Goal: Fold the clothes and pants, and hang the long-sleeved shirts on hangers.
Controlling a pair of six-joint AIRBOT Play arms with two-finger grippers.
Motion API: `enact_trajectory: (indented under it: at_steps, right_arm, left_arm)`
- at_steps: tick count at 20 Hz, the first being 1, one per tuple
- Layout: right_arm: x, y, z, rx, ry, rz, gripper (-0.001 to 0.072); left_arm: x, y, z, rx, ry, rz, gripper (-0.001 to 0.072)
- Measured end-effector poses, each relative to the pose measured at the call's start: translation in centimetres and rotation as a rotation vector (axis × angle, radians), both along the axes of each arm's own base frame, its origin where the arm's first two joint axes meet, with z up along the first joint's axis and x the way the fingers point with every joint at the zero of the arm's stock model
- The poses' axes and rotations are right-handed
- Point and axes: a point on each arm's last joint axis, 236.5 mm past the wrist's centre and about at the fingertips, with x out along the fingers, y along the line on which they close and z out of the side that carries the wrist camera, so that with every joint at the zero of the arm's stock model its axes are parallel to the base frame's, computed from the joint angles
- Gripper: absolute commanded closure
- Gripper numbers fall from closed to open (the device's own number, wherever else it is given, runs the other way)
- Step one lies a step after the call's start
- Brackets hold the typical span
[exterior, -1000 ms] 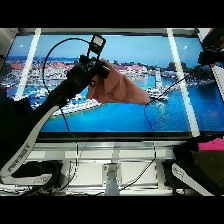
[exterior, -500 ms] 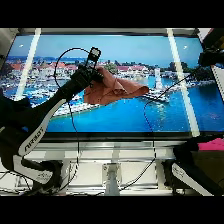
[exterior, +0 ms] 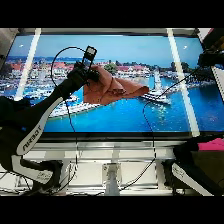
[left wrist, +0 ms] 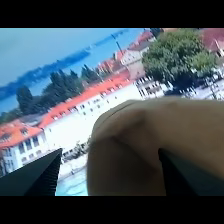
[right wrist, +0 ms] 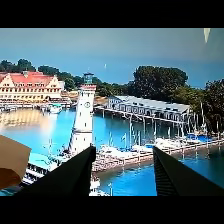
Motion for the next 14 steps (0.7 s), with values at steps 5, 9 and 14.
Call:
enact_trajectory:
  at_steps: [5, 9, 14]
  right_arm:
    - [0.0, 0.0, -0.1, -0.002, 0.003, 0.002, 0.0305]
    - [-0.1, 0.0, -0.1, -0.003, 0.006, 0.002, 0.0305]
    - [-0.1, 0.0, -0.1, -0.004, 0.008, 0.003, 0.0305]
  left_arm:
    - [-1.0, 3.4, 6.0, -0.042, -0.043, 0.104, 0.0060]
    - [-3.0, 9.2, 6.1, -0.144, 0.079, 0.317, 0.0100]
    - [-6.5, 11.2, 0.2, -0.341, 0.384, 0.444, 0.0245]
